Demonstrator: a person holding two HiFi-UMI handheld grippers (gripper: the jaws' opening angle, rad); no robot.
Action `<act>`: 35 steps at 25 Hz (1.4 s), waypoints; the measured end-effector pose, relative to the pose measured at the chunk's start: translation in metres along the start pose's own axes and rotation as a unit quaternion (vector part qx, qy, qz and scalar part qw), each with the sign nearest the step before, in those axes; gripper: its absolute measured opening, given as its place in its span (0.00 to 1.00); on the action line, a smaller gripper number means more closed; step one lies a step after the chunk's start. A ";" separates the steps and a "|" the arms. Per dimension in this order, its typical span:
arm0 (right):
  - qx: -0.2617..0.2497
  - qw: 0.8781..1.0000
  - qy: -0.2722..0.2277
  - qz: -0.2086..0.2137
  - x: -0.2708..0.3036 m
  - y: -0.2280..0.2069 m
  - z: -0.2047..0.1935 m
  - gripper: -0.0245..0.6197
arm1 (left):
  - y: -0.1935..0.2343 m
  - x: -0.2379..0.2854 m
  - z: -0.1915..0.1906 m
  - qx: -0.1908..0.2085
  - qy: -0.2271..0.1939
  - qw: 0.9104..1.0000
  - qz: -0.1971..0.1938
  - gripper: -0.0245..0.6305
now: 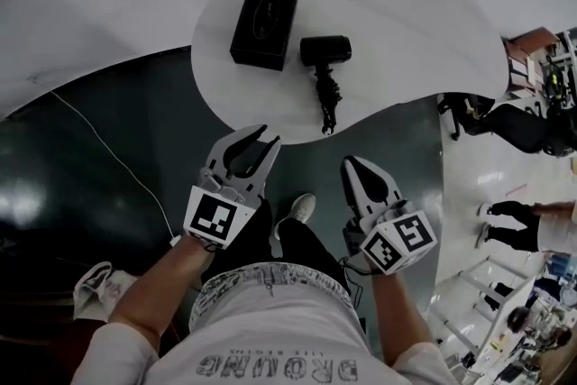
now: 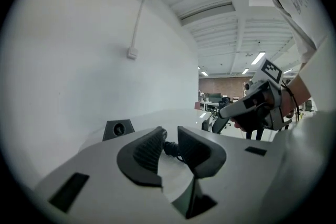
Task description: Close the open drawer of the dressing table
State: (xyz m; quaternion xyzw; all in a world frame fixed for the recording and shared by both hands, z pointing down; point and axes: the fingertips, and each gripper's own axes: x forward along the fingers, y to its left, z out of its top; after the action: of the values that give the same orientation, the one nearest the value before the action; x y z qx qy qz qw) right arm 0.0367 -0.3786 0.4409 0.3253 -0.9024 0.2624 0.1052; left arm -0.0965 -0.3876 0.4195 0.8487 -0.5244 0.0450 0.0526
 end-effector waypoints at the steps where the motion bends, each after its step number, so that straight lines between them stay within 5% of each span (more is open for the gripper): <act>1: -0.004 1.000 -0.004 0.001 0.001 0.001 0.007 0.05 | 0.003 -0.001 0.008 0.001 -0.003 1.000 0.001 0.20; 15: -0.073 0.996 -0.056 0.015 0.014 0.028 0.083 0.05 | 0.023 -0.003 0.101 0.029 -0.066 0.997 0.001 0.13; 35: -0.088 0.992 -0.089 0.033 0.013 0.030 0.127 0.05 | 0.025 0.015 0.137 0.035 -0.072 0.997 0.000 0.08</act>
State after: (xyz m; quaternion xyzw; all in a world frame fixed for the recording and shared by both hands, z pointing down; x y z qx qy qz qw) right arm 0.0053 -0.4354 0.3266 0.3070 -0.9380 0.1548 0.0440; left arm -0.1096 -0.4306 0.2868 0.8511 -0.5248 0.0021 -0.0149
